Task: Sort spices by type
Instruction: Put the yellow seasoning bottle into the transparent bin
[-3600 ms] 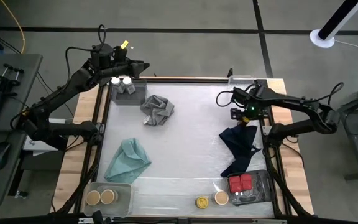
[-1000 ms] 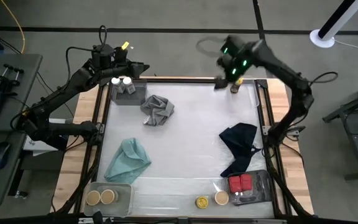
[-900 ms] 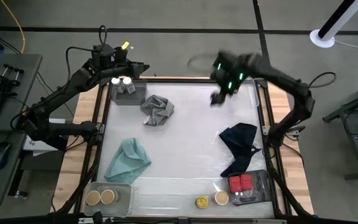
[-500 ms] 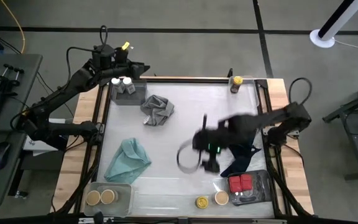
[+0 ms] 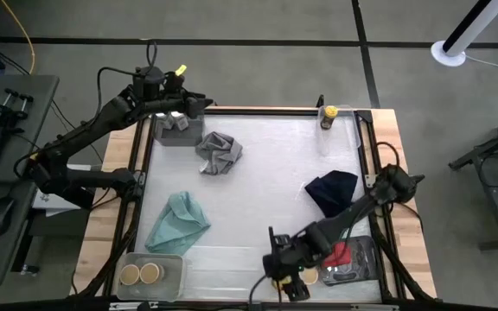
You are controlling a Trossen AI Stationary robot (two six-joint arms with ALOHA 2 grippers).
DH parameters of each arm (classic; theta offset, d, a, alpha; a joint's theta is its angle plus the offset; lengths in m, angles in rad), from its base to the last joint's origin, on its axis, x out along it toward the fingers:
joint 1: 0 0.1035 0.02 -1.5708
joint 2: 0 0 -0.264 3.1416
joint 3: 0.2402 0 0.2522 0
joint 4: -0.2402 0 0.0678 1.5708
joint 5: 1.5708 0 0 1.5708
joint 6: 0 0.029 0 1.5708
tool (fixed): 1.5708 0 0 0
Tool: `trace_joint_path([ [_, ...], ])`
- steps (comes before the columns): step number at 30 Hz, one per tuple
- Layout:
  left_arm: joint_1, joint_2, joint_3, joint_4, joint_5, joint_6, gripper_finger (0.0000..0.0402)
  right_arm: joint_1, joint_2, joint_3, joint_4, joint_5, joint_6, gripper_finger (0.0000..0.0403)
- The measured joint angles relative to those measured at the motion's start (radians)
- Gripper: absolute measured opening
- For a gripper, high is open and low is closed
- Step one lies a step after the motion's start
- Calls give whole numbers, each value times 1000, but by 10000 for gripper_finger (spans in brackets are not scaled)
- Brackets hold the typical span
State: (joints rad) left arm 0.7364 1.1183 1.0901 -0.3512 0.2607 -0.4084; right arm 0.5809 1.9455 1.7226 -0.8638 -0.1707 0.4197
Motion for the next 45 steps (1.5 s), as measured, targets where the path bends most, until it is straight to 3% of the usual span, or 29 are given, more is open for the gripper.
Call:
trace_joint_path([
  [9,0,0,0,-44,-2,0,245,51,63,0,4,114,22,321],
  [27,0,0,0,-103,-4,19,245,61,162,0,8,118,29,320],
  [31,0,0,0,-102,-6,19,245,58,162,0,8,122,34,293],
  [35,0,0,0,-102,-6,19,245,38,161,30,-48,138,44,230],
  [42,0,0,0,-101,-11,26,245,-68,100,111,-235,347,-134,225],
  [45,0,0,0,-101,-13,59,245,-174,40,111,-376,457,-102,225],
])
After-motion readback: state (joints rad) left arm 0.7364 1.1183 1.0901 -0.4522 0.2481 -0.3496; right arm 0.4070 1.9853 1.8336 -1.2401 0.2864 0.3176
